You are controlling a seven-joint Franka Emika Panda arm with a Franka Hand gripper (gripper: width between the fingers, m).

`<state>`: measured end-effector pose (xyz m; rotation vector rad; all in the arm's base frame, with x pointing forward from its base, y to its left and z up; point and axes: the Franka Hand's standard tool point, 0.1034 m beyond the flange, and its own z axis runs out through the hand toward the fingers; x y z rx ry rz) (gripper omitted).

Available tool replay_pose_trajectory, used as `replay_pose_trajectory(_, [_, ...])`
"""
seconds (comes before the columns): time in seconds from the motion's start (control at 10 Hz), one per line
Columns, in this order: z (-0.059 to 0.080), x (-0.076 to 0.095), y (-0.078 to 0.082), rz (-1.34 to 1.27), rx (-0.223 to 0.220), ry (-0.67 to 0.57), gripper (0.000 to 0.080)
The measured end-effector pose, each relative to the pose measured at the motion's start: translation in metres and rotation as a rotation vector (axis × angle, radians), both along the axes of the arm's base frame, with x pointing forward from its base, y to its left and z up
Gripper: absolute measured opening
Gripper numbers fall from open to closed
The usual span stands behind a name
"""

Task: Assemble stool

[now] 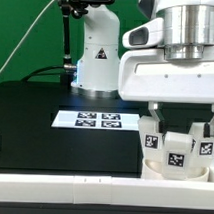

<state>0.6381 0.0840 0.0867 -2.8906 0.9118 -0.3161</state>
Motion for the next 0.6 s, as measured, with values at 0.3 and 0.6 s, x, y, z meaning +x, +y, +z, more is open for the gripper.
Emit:
replay_pose_trajectory(0.3, [0.0, 0.0, 0.0, 0.0, 0.0, 0.0, 0.0641])
replay_pose_trajectory(0.6, [0.0, 0.0, 0.0, 0.0, 0.0, 0.0, 0.0649])
